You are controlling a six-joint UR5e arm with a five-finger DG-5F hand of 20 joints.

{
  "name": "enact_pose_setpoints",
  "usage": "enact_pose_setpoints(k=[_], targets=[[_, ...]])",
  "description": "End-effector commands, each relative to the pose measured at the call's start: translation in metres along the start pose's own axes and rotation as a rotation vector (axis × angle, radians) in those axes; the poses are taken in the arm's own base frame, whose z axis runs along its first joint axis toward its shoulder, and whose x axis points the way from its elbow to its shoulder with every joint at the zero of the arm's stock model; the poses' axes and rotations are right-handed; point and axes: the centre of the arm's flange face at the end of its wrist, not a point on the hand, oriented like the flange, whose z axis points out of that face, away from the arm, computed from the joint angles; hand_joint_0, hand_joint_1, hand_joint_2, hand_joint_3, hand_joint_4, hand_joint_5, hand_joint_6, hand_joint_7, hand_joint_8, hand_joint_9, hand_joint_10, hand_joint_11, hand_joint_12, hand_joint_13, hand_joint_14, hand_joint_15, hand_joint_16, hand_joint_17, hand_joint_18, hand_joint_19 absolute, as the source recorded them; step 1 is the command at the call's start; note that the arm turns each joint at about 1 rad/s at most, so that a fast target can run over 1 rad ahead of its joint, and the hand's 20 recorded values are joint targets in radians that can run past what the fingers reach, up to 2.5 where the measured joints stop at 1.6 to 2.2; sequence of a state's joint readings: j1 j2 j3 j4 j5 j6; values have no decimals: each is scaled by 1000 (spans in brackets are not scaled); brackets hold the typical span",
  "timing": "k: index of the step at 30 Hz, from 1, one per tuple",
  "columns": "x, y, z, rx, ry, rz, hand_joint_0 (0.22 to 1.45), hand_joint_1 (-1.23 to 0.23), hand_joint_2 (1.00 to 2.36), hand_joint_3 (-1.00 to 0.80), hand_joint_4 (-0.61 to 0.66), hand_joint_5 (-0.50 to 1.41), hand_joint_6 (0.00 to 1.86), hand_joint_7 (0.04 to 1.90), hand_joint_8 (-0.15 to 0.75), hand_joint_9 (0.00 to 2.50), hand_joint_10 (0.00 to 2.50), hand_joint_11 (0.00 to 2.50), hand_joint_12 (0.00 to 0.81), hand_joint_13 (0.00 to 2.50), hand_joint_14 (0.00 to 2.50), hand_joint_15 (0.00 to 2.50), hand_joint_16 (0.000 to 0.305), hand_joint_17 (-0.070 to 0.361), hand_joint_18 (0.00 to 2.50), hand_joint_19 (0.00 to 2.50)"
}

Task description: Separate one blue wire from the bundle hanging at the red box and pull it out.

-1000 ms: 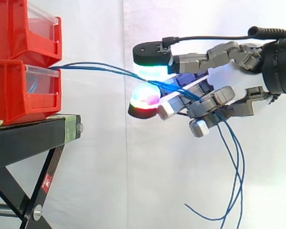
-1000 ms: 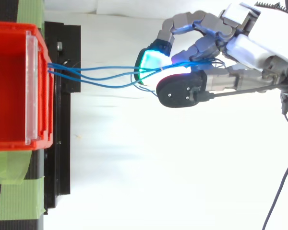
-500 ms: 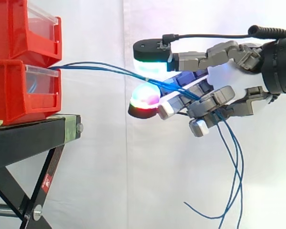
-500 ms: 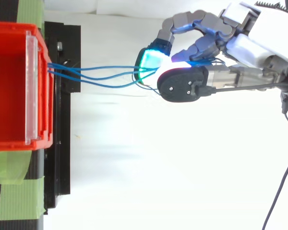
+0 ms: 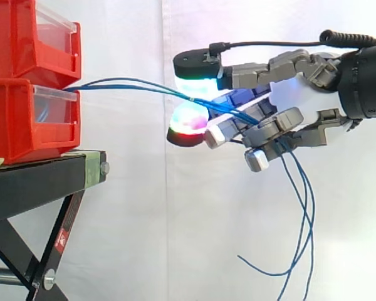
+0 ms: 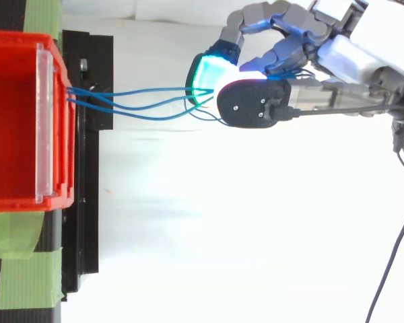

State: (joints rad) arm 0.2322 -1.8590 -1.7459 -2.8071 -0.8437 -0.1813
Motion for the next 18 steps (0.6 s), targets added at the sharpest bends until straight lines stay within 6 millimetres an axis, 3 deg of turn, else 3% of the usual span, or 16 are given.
enact_pose_setpoints(k=[1,18], targets=[[-1,0,1,-6,-5,-3,615,-638,1017,-312,206,-189,812,1095,339,1025,13,1305,323,1166,1745,1282,45,102,1005,1251],[-5,16,2,-28,-6,-26,632,-749,1032,-37,110,-202,858,1090,333,983,13,1336,326,1151,1713,1322,45,101,998,1255]])
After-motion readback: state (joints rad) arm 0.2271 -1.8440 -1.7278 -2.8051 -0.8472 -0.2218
